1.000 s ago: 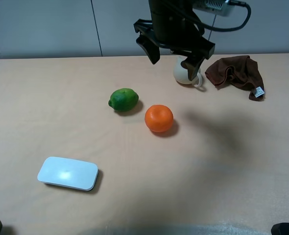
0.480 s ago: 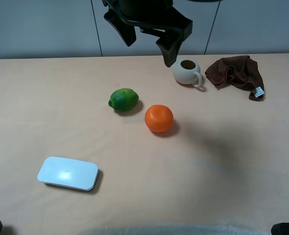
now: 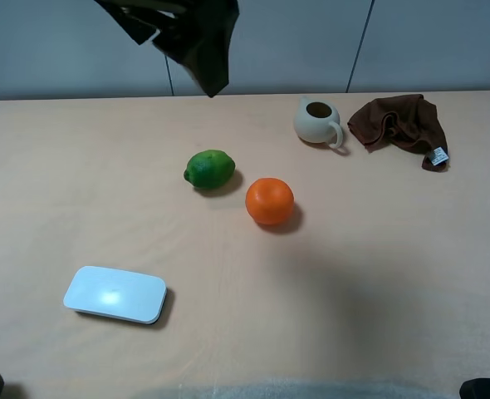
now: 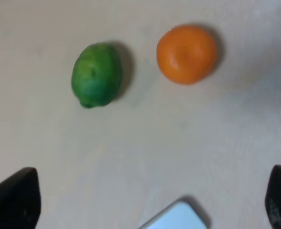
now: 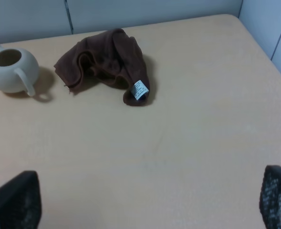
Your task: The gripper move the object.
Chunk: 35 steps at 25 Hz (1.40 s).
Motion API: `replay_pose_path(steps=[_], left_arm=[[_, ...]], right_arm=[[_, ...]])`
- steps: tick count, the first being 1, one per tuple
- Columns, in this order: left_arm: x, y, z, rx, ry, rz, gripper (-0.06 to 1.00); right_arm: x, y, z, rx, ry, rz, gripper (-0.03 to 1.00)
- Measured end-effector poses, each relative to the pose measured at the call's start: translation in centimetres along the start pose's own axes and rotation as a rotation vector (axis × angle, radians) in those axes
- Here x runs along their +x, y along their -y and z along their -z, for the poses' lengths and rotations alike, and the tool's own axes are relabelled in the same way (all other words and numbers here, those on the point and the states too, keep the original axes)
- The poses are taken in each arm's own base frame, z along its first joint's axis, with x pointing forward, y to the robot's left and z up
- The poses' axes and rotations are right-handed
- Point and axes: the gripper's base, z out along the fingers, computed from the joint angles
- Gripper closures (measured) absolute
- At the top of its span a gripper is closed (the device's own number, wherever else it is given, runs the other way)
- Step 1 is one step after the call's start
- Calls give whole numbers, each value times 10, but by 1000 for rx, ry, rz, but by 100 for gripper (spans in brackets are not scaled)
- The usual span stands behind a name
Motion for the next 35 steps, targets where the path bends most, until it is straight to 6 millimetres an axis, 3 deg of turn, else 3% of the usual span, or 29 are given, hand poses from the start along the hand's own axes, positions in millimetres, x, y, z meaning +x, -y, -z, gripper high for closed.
replay_pose_path(steps=[16,26,35], left_arm=[[120,-8,93,-9,161,15,-5],[205,-21,115,-86,260,166,-5],[267,-22,115,-283,310,401,-5]], right_arm=[[0,0,0,-1,1,0,27],[0,0,0,-1,1,0,27],[0,0,0,-1,1,0,27]])
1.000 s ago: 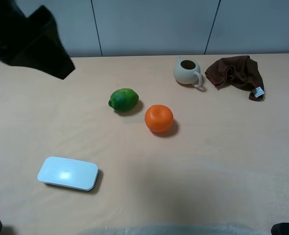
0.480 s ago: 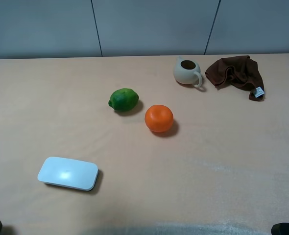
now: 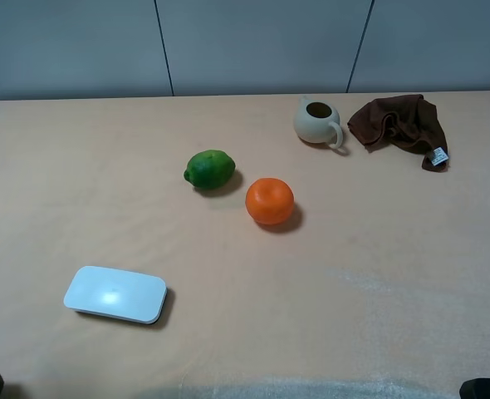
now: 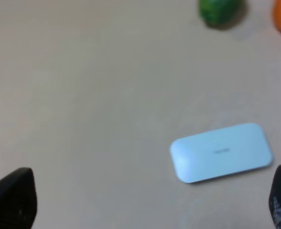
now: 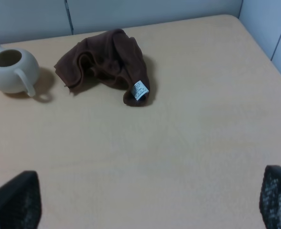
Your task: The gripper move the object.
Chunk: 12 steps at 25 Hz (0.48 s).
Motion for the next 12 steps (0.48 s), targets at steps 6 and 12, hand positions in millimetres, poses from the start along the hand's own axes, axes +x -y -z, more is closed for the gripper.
replay_pose_path(steps=[6,12], left_arm=[[30,-3,2,-114,26,96,-5],[58,0,-8,-199,62,169,-5]], right_arm=[[0,0,0,0,-1,0,27],[0,0,0,0,-1,0,27]])
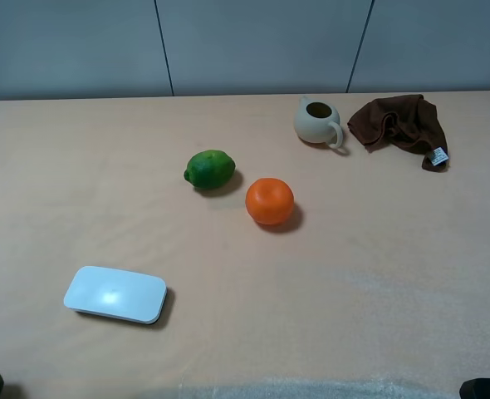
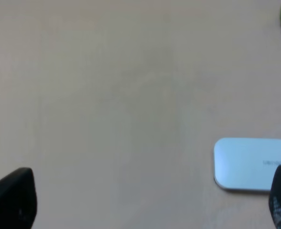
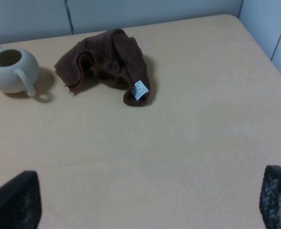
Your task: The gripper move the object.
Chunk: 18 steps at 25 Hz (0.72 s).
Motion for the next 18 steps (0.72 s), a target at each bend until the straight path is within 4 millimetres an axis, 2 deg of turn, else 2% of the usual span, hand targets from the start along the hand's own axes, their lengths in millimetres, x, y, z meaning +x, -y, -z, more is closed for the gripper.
replay_pose_path(steps=[3,6,9,18], left_arm=[[15,4,-6,-1,38,45,-5],[25,7,-4,0,86,68,-5],[28,9,2,-12,137,53,-5],[28,10,3,-10,140,37,-5]], right_arm=[[0,0,0,0,0,0,27],[0,0,0,0,0,0,27],[0,0,0,0,0,0,27],[0,0,0,0,1,0,27]])
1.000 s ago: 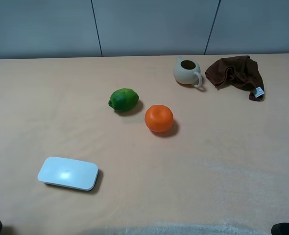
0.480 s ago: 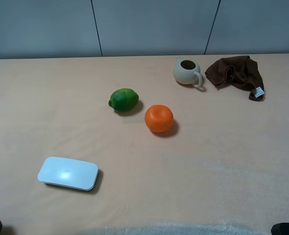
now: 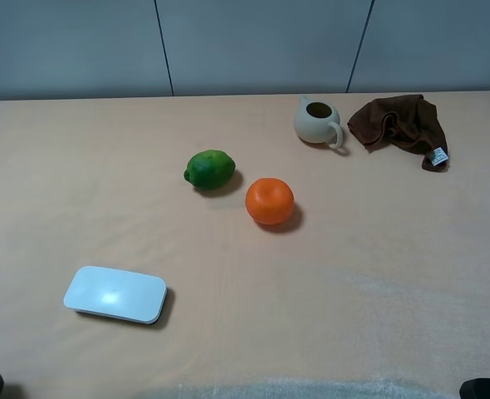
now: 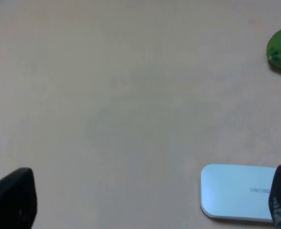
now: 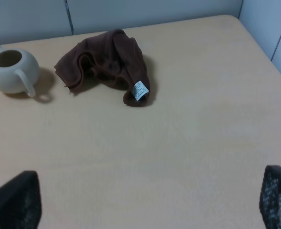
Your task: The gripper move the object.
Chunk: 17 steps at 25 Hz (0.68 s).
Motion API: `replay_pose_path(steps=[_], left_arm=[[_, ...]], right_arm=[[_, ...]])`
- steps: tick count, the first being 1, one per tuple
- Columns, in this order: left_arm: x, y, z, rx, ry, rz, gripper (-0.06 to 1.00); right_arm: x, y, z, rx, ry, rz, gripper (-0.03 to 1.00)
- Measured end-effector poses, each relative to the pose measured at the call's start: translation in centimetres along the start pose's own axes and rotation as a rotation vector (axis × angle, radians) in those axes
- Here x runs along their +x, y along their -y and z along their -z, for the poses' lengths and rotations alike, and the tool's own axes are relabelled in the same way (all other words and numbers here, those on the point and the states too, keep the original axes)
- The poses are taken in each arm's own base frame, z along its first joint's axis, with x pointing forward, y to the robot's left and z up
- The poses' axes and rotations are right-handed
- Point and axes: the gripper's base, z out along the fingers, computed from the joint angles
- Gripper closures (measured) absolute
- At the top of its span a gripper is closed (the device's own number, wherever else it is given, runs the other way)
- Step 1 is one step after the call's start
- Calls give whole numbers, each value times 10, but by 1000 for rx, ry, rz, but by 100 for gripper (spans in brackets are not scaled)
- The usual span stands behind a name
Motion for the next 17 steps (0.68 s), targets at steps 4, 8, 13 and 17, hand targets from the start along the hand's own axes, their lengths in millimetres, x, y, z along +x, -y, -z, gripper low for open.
replay_pose_path(steps=[4,8,13,17], left_arm=[[0,0,0,0,0,-2,-5],[0,0,0,0,0,-2,-5],[0,0,0,0,0,-2,-5],[0,0,0,0,0,-2,-5]], right_arm=[[0,0,0,0,0,0,27],[0,0,0,0,0,0,27],[0,0,0,0,0,0,27],[0,0,0,0,0,0,27]])
